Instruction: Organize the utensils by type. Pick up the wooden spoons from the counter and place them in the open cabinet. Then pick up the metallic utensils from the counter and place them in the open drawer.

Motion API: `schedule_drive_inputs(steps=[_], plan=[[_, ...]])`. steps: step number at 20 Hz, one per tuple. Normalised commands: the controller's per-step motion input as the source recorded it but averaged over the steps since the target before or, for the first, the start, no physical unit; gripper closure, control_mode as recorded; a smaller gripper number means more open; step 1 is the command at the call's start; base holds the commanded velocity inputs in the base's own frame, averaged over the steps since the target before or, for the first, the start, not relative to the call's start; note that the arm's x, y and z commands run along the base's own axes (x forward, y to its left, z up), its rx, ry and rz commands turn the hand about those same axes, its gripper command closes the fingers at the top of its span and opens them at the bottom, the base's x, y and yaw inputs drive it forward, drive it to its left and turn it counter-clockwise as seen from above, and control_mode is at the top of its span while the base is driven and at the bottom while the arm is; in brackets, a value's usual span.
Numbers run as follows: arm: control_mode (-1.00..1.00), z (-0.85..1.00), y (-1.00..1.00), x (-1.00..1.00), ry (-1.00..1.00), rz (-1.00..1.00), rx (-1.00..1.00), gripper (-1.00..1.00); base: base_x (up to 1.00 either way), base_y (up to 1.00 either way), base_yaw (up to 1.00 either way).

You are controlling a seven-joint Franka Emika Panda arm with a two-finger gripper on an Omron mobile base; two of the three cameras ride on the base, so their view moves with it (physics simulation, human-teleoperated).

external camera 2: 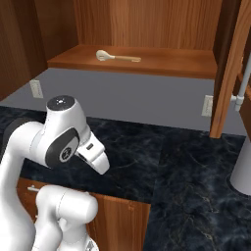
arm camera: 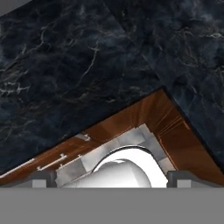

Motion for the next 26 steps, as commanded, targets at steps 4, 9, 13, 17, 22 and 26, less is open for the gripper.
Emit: schedule_drive_inputs(steps=[4, 9, 13, 17, 22, 26], plan=[[-1.0, -0.33, 0.0, -0.29, -0.03, 0.03, -0.01, -1.0, 0.0, 0.0, 0.0], [-1.0, -0.08, 0.0, -0.15, 0.0, 0.04, -0.07, -1.0, 0.0, 0.0, 0.0], [1.0, 0.0, 0.0, 0.0, 0.0, 0.0, 0.0, -1.0, -0.05, 0.0, 0.0], [1.0, 0.0, 0.0, 0.0, 0.0, 0.0, 0.0, -1.0, -0.47, 0.0, 0.02], [1.0, 0.0, 0.0, 0.0, 0.0, 0.0, 0.0, -1.0, -0.6, 0.08, 0.08], [1.0, 0.0, 0.0, 0.0, 0.0, 0.0, 0.0, -1.0, -0.56, 0.44, 0.0]])
